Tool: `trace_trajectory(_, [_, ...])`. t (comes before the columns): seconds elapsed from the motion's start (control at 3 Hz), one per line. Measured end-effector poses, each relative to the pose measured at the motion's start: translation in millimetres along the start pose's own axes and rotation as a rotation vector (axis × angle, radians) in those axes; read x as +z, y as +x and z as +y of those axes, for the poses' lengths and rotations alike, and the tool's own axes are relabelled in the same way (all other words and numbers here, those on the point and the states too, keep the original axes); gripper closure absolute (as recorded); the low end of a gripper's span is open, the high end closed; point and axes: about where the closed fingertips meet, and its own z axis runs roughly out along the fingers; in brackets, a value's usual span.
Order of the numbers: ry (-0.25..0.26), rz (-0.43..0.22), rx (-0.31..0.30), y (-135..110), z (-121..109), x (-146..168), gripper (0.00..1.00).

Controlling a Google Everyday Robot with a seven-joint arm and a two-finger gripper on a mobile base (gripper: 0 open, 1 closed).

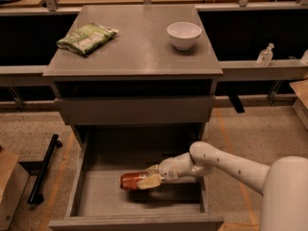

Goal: Place coke can into middle drawer

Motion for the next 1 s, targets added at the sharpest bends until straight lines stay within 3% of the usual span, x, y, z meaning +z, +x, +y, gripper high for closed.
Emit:
trace_trajectory(0.33, [-0.042,-0.01,0.042,25.4,-3.6,16.8,1.0])
trace_trajectory(0.67, [-0.071,-0.019,0.062,36.5,1.7,26.9,0.82])
trace_trajectory(1.0, [-0.079,-0.003,0.043,33.2,12.6,32.6,0.51])
